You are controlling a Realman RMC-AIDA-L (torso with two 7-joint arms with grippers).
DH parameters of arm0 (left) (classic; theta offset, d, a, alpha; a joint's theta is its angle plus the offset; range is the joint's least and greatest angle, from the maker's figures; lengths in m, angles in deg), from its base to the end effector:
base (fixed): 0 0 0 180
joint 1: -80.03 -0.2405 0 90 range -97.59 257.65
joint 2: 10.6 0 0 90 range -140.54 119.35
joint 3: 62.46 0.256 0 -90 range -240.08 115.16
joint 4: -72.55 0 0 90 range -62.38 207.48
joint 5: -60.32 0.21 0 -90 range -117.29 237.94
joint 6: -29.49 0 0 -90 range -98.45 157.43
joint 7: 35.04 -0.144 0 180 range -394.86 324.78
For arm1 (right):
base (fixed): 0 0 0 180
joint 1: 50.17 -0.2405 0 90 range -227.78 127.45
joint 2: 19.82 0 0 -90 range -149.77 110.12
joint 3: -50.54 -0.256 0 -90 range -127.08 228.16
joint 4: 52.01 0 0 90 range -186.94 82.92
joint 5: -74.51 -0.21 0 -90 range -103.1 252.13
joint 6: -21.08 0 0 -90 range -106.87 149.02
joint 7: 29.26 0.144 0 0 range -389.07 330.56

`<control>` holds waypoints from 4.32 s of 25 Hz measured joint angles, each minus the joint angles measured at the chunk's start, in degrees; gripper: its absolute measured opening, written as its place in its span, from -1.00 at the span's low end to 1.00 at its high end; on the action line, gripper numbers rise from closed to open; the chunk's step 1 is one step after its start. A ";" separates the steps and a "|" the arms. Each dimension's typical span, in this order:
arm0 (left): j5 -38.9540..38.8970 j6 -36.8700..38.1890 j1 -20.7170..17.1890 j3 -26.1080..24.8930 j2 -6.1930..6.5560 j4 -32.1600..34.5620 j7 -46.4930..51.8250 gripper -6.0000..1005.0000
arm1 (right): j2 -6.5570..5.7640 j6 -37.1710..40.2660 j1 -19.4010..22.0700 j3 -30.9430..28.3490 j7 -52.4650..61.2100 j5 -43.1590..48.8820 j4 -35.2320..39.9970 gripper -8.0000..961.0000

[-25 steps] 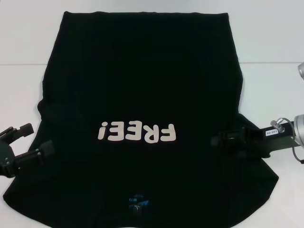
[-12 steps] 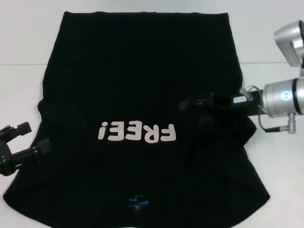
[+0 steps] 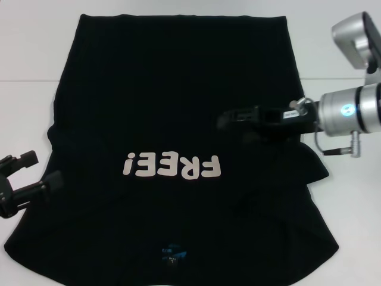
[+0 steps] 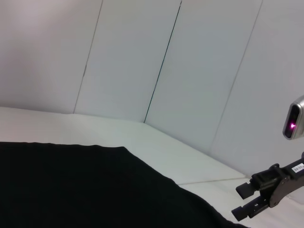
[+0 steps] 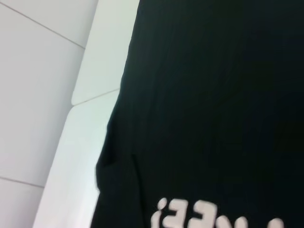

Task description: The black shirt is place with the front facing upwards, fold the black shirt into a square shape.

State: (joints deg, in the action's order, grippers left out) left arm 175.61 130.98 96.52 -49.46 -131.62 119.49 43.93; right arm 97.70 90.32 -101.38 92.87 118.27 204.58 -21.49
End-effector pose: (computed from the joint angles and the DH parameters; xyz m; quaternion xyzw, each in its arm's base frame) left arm -0.3370 0.2508 0.0737 -0.8464 -0.3048 -0.3299 0.2861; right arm 0.1942 0.4254 -0.0256 -0.7577 0.6259 0.1545 0.1015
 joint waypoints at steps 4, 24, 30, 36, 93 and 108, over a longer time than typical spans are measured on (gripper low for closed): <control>-0.80 0.88 0.07 0.00 0.00 -0.28 0.97 0.76 | -3.41 1.53 0.78 1.15 0.50 2.10 1.12 0.96; -2.14 3.04 -0.26 -0.18 -0.05 -3.23 2.41 0.75 | -7.72 6.61 0.94 3.96 8.23 19.77 5.13 0.96; -2.26 3.01 -0.30 -0.17 0.00 -3.03 2.17 0.75 | -6.17 4.10 1.60 5.64 7.97 19.81 4.19 0.96; -2.15 3.02 -0.09 -0.17 0.00 -2.92 2.09 0.75 | -5.73 3.18 1.74 5.65 7.54 19.78 3.64 0.96; -2.52 3.43 0.78 -0.17 0.53 -2.64 2.32 0.74 | -5.33 -0.36 1.74 6.42 4.21 8.35 2.69 -0.89; -2.49 3.28 0.93 -0.24 0.57 -2.64 2.32 0.73 | -1.59 -11.59 2.11 6.35 -5.54 -7.04 -4.00 -0.63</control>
State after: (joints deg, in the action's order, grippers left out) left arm 173.12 134.27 97.45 -49.69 -131.04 116.85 46.26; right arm 96.12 78.73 -99.27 99.23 112.74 197.54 -25.49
